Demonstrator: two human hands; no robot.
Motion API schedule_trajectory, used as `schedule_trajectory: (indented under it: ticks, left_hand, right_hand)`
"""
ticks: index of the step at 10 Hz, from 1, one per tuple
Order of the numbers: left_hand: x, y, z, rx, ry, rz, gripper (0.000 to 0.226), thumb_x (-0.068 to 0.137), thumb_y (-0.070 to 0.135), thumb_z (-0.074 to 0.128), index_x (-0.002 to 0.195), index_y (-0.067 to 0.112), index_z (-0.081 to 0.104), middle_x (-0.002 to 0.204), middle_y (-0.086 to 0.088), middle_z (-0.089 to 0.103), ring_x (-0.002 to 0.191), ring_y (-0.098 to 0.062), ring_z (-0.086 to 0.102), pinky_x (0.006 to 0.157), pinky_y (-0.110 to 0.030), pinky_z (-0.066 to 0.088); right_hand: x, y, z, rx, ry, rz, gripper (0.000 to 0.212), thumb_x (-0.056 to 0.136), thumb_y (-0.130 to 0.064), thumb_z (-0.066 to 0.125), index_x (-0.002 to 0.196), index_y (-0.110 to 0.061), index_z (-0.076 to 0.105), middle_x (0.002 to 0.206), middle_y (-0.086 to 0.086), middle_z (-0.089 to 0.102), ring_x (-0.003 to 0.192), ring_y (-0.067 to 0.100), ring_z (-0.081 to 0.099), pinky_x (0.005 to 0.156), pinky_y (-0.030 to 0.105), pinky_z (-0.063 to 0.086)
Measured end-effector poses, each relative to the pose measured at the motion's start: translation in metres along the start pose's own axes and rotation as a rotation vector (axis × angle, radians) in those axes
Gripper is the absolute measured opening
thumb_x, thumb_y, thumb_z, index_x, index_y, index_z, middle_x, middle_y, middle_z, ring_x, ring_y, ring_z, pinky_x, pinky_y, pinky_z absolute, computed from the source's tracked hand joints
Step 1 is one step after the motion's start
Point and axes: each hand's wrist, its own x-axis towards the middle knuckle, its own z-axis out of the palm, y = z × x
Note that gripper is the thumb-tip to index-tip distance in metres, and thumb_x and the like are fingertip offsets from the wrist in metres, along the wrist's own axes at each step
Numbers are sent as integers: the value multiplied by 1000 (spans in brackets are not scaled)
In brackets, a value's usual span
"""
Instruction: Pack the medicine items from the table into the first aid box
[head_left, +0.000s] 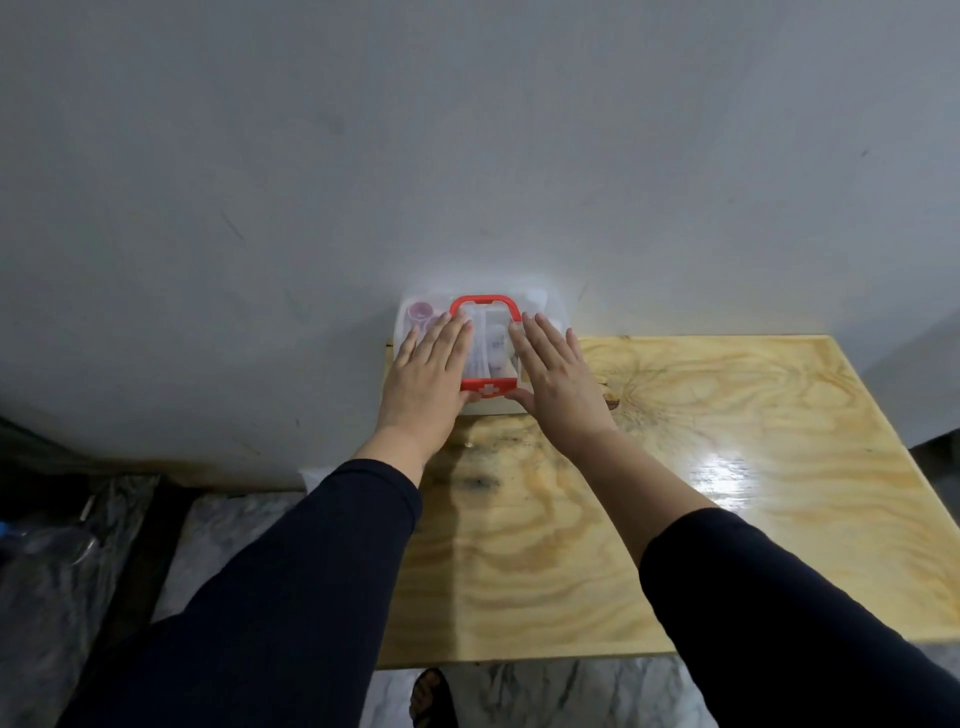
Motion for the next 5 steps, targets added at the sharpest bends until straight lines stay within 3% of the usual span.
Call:
schedule_trajectory:
  ticks: [3, 4, 5]
  left_hand:
    - [4, -4, -17, -39, -91, 56, 82, 97, 48, 40, 154, 11, -5, 163, -4, -9, 151, -18, -8, 123, -38, -4]
    - [-9, -17, -25, -139, 43, 89, 72, 98, 40, 43, 154, 11, 8, 163, -1, 4, 151, -19, 7, 124, -41, 9]
    - [-78, -26, -3, -329, 289, 46, 54, 92, 29, 47, 144, 14, 41, 156, 3, 33, 134, -21, 45, 114, -31, 30]
  right_hand:
    - [0, -3, -25, 0, -151, -6, 74, 96, -44, 42, 151, -13, 2, 161, 6, 0, 149, 20, -6, 118, 36, -4]
    - [-4, -1, -64, 101, -164, -53, 63, 95, -37, 47, 149, -15, 22, 160, 3, 16, 149, 15, 8, 121, 36, 7]
    - [-24, 6, -113, 269, 20, -42, 45, 92, -30, 56, 136, -20, 50, 149, -3, 42, 143, 6, 26, 119, 34, 26]
